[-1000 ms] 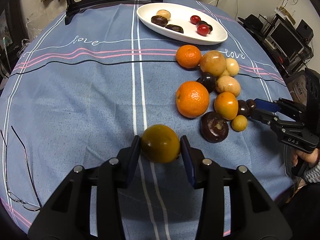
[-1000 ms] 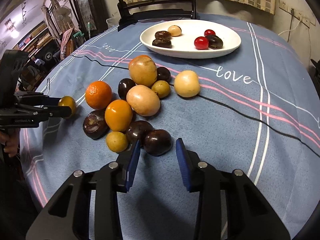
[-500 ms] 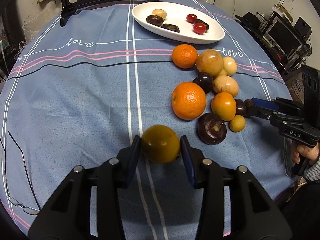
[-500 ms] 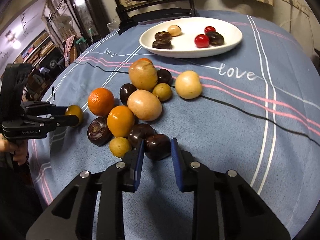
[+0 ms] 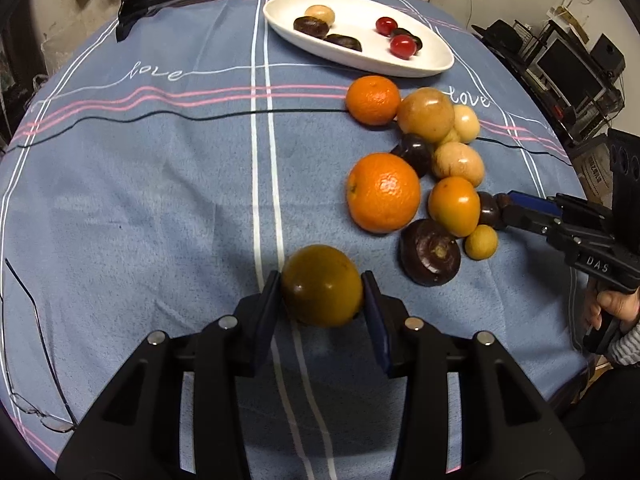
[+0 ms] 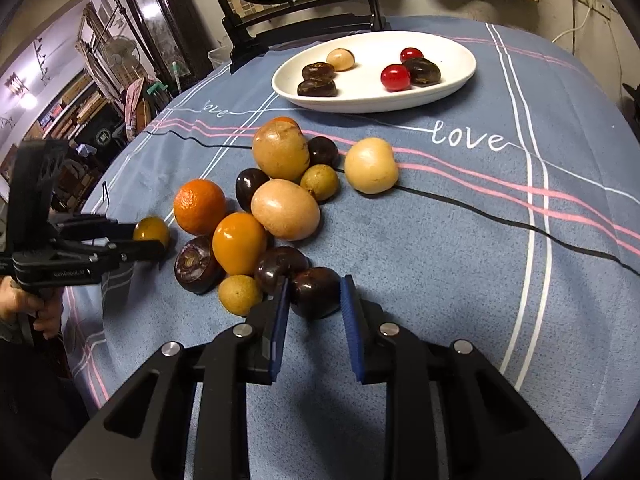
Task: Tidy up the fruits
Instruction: 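Grasp a dark brown fruit with the right tool while the left tool holds the yellow-green fruit, then carry both fruits onto the white plate and open both tools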
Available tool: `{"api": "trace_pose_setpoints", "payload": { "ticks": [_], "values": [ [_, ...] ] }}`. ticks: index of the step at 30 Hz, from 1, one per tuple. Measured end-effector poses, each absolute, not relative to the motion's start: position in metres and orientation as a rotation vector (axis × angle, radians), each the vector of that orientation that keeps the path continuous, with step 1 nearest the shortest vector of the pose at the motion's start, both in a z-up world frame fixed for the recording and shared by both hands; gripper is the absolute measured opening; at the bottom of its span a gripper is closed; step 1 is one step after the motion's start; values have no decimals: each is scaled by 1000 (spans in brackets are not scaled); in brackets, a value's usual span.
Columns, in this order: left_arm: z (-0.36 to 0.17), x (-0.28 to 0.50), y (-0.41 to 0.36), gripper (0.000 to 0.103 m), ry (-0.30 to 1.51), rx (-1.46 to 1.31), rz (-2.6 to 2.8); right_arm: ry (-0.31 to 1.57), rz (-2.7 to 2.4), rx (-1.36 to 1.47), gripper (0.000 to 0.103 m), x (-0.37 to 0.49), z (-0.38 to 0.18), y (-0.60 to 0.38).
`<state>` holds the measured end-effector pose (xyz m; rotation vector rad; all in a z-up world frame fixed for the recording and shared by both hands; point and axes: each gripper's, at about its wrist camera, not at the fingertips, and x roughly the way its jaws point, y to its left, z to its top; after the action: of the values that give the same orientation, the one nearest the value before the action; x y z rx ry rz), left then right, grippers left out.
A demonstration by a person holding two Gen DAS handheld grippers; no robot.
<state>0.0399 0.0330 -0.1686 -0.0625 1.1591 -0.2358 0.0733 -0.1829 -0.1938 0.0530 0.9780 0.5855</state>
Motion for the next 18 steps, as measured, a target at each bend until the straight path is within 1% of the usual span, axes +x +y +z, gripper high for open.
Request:
{"api": "trace_pose_setpoints", "payload": {
  "ticks": [11,18],
  "values": [
    [-174,40,33,41,1172,-60,-236,990,616,172,29,78,-202,-193],
    [-172,38,35,39,1161,-70,-238,993,587,103,28,72,-195,-186]
  ]
}}
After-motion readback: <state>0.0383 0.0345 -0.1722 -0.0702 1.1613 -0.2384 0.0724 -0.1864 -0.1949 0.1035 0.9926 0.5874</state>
